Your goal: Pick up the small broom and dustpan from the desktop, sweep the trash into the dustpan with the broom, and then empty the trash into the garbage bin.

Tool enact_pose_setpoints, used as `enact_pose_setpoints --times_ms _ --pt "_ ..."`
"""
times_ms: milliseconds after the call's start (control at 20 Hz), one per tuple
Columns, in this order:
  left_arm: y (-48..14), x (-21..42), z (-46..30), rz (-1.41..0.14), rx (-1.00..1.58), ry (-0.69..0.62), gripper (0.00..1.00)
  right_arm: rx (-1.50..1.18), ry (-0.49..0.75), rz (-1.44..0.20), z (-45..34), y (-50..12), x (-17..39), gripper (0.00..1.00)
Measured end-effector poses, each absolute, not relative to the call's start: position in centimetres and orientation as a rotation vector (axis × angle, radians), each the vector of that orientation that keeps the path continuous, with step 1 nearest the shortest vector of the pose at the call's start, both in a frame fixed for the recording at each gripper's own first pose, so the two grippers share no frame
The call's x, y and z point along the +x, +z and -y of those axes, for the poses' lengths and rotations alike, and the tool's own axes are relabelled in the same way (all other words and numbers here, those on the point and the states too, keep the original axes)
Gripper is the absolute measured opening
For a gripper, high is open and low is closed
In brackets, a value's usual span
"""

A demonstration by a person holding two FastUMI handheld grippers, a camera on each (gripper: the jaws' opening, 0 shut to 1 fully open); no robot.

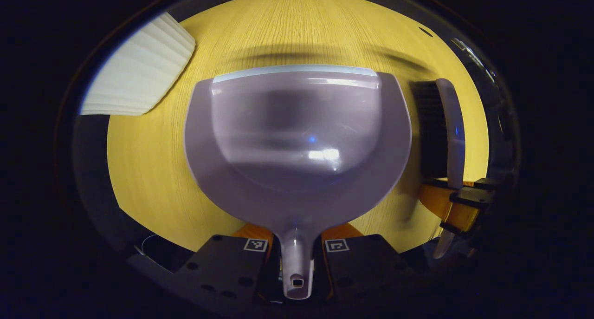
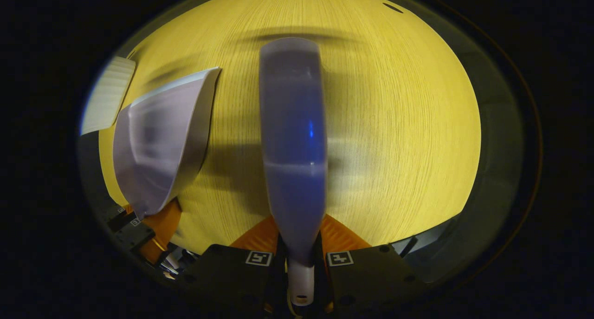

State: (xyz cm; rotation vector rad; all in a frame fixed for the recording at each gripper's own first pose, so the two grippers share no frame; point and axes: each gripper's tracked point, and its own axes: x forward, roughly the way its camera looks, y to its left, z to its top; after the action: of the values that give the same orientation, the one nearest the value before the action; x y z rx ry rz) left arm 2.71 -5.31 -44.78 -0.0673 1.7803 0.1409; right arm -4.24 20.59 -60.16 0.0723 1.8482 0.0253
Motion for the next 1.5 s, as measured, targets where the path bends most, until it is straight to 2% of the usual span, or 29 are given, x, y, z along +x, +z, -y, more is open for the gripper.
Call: enact_pose_setpoints --times_ms 50,100,150,200,250,350,400,450,500,600,650,700,950,1100,1350,1500 --pt "-44.7 2.7 5.3 -1.783 -0.070 0.138 0.30 0.060 0.031 -1.847 -20.5 -60.1 -4.3 0.30" --pt "-44.9 2.5 5.4 -1.797 -0.076 0.132 0.31 0.051 0.034 -1.846 -20.4 -60.0 -4.3 0.26" --pt "-44.8 2.5 5.7 -1.803 -0.082 0.111 0.30 0.044 0.032 -1.849 -20.3 -59.9 -4.4 0.32" --pt "-44.7 2.8 6.0 -1.798 -0.090 0.091 0.32 0.030 0.024 -1.847 -20.0 -59.8 -4.3 0.34" --pt "-44.7 2.8 6.4 -1.791 -0.096 0.083 0.36 0.034 0.027 -1.840 -20.1 -59.8 -4.2 0.47" --pt "-44.2 2.4 7.0 -1.805 -0.112 0.078 0.66 0.036 0.034 -1.852 -20.1 -59.7 -4.6 0.47" --pt "-44.1 2.1 7.2 -1.818 -0.121 0.075 0.75 0.038 0.035 -1.853 -20.1 -59.6 -4.7 0.54" --pt "-44.1 1.7 7.5 -1.833 -0.129 0.069 0.75 0.042 0.034 -1.851 -20.1 -59.3 -4.8 0.77" --pt "-44.0 1.3 7.8 -1.841 -0.138 0.065 0.82 0.047 0.032 -1.846 -20.1 -59.2 -4.7 1.00" --pt "-43.6 1.1 7.7 -1.832 -0.141 0.072 0.84 0.054 0.035 -1.831 -20.0 -59.0 -4.6 0.99" --pt "-43.2 1.0 7.7 -1.825 -0.135 0.071 0.84 0.061 0.035 -1.826 -20.0 -58.6 -4.6 0.92" --pt "-42.8 1.0 7.7 -1.815 -0.125 0.064 0.84 0.070 0.035 -1.819 -20.0 -58.3 -4.6 0.99" --pt "-39.4 0.7 7.3 -1.727 0.006 -0.012 0.84 0.119 0.096 -1.739 -20.5 -55.0 -4.5 0.99" --pt "-36.8 1.2 6.7 -1.617 0.079 -0.010 0.84 0.130 0.113 -1.658 -20.2 -52.1 -5.0 0.99" --pt "-31.4 0.6 7.0 -1.402 0.045 -0.024 0.84 0.155 0.126 -1.449 -19.4 -44.9 -4.6 0.99" --pt "-27.2 -0.2 7.2 -1.249 0.102 -0.063 0.84 0.157 0.102 -1.238 -18.4 -38.7 -3.4 0.99"
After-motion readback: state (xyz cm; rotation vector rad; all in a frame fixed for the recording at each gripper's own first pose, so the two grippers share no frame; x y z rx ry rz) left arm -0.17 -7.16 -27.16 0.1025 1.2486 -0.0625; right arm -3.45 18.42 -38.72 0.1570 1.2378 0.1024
